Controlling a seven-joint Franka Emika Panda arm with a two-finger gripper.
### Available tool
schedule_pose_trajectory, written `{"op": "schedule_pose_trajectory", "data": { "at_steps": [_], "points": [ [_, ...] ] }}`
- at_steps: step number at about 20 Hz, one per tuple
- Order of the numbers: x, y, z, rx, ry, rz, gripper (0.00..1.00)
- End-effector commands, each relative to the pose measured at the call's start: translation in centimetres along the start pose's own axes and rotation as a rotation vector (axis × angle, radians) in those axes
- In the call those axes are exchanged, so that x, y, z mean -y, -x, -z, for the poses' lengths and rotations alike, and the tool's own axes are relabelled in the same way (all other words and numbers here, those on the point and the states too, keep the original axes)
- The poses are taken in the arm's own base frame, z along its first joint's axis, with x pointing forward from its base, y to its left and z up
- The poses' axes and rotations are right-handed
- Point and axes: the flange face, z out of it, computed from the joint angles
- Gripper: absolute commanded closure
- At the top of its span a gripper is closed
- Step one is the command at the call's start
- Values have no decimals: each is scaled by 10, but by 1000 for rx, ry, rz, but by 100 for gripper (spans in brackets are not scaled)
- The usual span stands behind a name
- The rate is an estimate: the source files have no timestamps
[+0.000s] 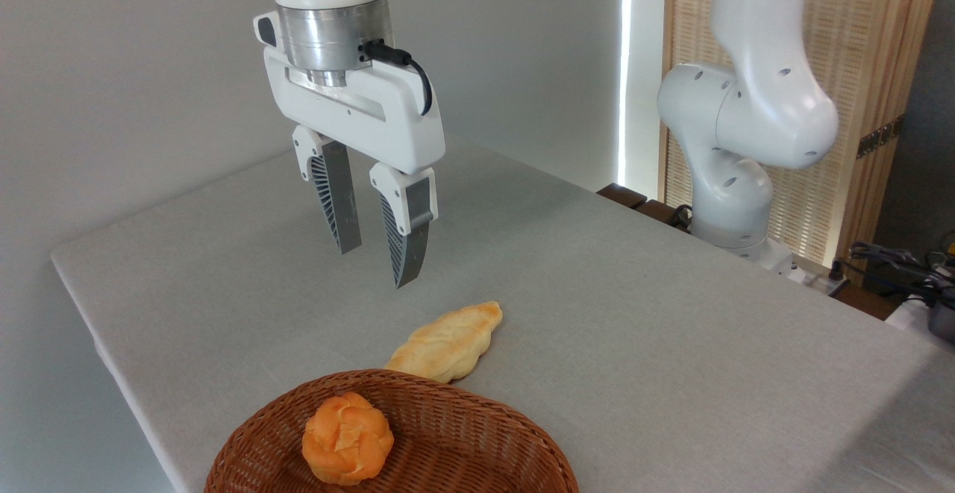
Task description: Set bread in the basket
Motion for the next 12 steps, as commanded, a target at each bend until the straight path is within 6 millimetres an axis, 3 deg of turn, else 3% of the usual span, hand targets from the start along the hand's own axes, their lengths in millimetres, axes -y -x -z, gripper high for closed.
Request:
{"op": "schedule_pose_trajectory", "data": {
  "at_steps": [1,12],
  "points": [
    [-7,-1,-3,46,37,-1,0],
    [-5,3,3,38,30,-1,0]
  ]
}}
